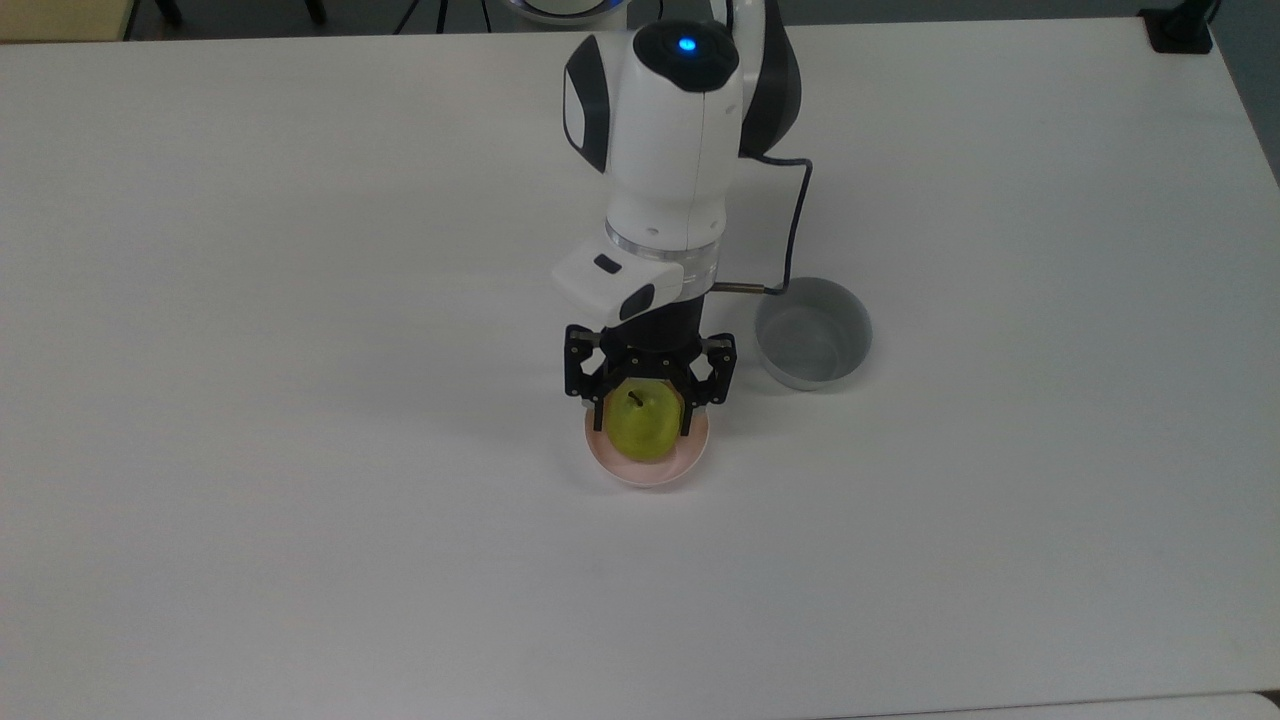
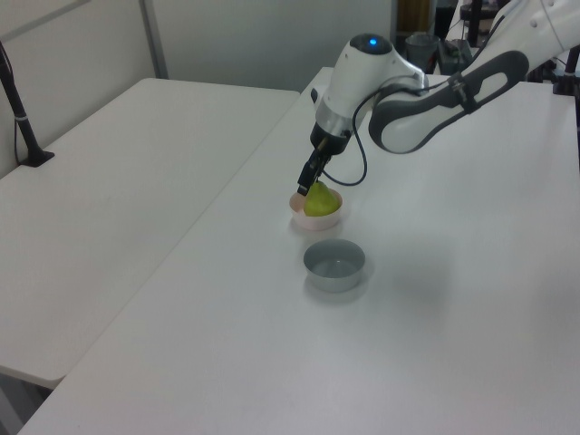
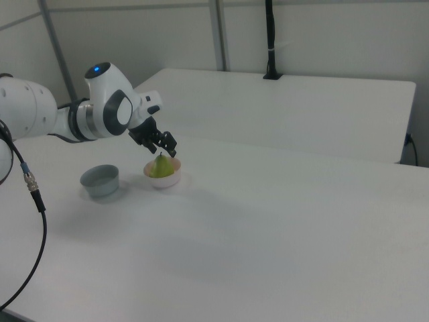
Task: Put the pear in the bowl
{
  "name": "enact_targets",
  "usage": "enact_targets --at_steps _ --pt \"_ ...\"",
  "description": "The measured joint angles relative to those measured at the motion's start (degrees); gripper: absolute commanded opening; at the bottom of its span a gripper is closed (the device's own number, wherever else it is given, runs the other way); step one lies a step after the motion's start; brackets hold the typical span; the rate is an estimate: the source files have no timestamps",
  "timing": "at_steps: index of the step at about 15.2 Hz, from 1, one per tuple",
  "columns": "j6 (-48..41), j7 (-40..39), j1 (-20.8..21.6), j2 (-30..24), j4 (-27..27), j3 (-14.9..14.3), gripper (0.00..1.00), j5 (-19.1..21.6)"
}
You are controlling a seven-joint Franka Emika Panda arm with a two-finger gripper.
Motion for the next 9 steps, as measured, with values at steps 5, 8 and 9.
enact_targets --at_steps 5,8,9 --pt "-9.42 0.13 -0.33 -5.87 0.65 -0.05 0.91 0.16" --pt "-16.37 0.14 -1.05 -10.12 0.66 -0.09 0.91 0.35" --pt "-18.7 0.14 -1.32 -11.41 0.66 -0.11 0.92 0.35"
